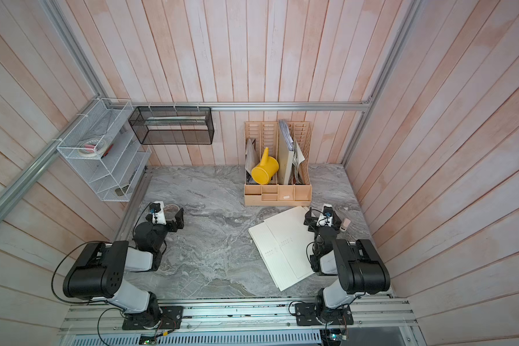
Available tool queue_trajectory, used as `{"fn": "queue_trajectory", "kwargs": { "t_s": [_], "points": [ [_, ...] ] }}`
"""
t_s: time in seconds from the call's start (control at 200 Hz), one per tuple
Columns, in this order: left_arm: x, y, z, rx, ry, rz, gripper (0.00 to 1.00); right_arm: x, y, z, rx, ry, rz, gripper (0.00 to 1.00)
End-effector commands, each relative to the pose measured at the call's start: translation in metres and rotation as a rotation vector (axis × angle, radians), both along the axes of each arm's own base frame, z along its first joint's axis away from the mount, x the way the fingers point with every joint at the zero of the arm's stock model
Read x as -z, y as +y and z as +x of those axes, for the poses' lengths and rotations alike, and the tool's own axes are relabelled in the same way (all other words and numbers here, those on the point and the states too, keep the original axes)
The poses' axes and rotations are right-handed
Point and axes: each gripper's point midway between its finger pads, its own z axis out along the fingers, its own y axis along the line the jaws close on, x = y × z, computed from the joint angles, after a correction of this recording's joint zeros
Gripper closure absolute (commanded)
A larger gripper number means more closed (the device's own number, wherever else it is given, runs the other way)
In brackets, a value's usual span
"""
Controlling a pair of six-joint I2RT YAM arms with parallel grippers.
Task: Close the notebook
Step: Close the notebook at the center of the board.
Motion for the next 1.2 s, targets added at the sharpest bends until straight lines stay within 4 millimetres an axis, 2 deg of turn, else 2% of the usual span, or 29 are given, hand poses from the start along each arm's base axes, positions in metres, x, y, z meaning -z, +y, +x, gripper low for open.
{"fn": "queue_trajectory", "kwargs": {
  "t_s": [0.0,0.29,0.855,0.97,1.02,1.08,1.195],
  "points": [
    [-0.005,0.0,0.002,0.004,-0.015,0.01,0.0,0.0,0.0,0.005,-0.004,0.002,0.004,0.02],
    [-0.005,0.0,0.001,0.005,-0.014,0.011,0.0,0.0,-0.006,0.006,0.012,0.005,0.023,0.02],
    [-0.006,0.001,0.001,0.001,-0.019,0.01,0.0,-0.001,-0.002,0.004,-0.011,-0.004,0.016,0.02],
    [-0.016,0.015,0.009,-0.079,0.025,-0.01,0.0,-0.018,-0.004,-0.008,0.01,-0.056,0.013,0.02],
    [-0.027,0.02,0.011,-0.108,0.026,-0.014,0.0,-0.028,-0.004,-0.012,0.024,-0.069,0.002,0.02],
    [-0.038,0.02,0.01,-0.113,0.026,-0.014,0.06,-0.04,-0.003,-0.015,0.044,-0.076,-0.005,0.02],
    [-0.07,0.028,0.003,-0.183,-0.006,-0.087,0.08,-0.063,0.002,-0.01,0.045,-0.044,0.016,0.02]
  ]
}}
